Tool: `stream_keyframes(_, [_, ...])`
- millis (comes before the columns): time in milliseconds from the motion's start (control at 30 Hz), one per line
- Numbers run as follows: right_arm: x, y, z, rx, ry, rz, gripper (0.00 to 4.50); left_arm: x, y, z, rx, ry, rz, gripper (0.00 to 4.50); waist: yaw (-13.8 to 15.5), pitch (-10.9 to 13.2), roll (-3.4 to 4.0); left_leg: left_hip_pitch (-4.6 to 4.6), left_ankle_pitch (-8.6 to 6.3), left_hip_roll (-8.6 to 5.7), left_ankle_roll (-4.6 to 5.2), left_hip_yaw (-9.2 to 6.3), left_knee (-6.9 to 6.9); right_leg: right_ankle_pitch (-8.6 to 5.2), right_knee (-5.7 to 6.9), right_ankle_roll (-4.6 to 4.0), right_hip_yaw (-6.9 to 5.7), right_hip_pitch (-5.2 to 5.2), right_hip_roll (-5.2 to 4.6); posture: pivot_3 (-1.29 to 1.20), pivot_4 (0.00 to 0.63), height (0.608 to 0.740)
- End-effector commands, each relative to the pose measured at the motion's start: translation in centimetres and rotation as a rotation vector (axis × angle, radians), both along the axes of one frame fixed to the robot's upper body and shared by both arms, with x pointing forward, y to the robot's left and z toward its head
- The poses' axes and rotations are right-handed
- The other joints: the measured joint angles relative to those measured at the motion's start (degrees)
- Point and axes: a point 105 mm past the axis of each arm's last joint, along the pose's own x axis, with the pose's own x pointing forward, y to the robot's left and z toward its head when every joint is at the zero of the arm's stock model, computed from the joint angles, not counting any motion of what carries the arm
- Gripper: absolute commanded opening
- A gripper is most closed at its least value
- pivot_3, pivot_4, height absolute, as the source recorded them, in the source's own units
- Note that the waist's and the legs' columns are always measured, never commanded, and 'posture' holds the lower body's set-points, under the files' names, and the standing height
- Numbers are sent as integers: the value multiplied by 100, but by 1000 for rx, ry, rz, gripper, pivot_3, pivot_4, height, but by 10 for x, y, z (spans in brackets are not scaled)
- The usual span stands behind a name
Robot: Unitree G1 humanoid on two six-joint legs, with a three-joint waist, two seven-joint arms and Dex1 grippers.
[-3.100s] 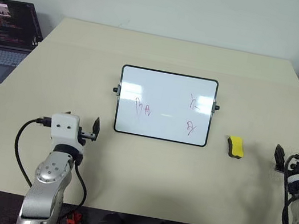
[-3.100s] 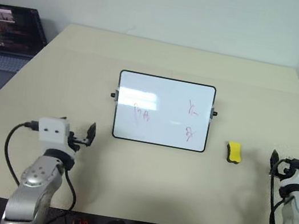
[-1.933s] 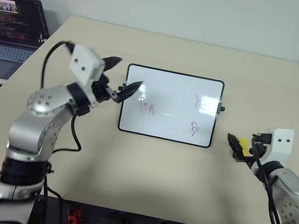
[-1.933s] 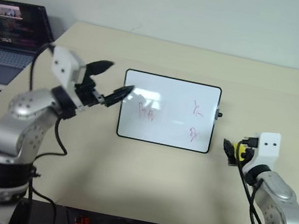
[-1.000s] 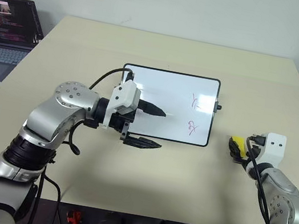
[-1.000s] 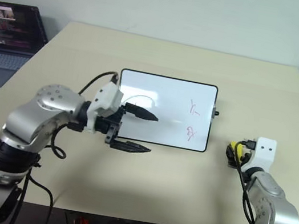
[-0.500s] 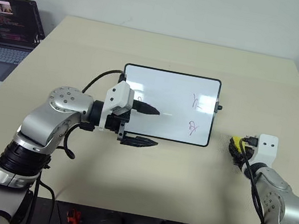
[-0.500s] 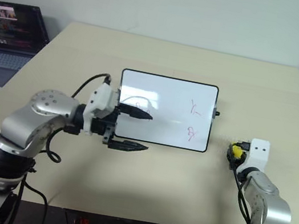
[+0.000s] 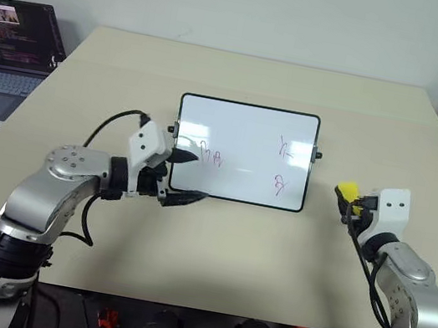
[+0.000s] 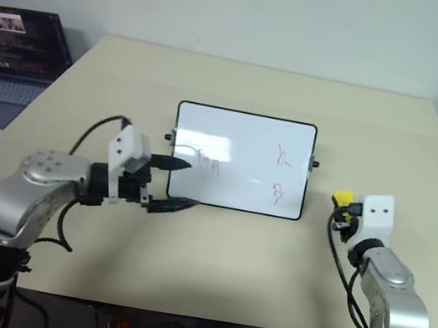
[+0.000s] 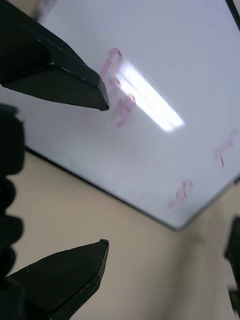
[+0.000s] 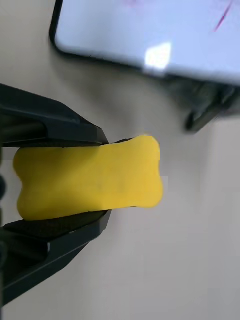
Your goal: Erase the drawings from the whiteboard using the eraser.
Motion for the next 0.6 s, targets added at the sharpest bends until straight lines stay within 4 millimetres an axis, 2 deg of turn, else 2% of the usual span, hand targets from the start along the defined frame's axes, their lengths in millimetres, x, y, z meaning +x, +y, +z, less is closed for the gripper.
stream_keyframes(33, [1,42,40,-87,-152,172,1319,-2,-11,13,-35,-53,-2,4500,0,0,0,1,0,-1,0,0,1,1,1,0,0,0,0,0,150,740])
stream_keyframes(167, [19,69,54,-183,-215,248,1318,-6,-24,20,-70,-51,-65,4500,6,0,-1,-1,0,-1,-1,-4,5,1,0,0,-5,1,0,0,150,740])
stream_keyframes(267, [39,80,52,-275,-231,257,1318,-14,-31,24,-112,-14,-144,4500,5,0,-1,-3,0,-1,-1,-4,5,1,-1,-1,-6,1,0,0,150,740])
stream_keyframes(400, [59,82,44,-331,-224,246,1318,-17,-35,28,-123,-4,-186,4500,16,0,-1,-7,0,-3,-1,-3,5,1,-6,-1,-7,0,-5,0,150,740])
stream_keyframes(600, [66,80,27,-431,-180,263,1318,-15,-35,28,-110,-8,-189,4500,8,0,-1,-12,0,-2,-1,0,4,1,-4,-1,-4,-10,-10,0,150,740])
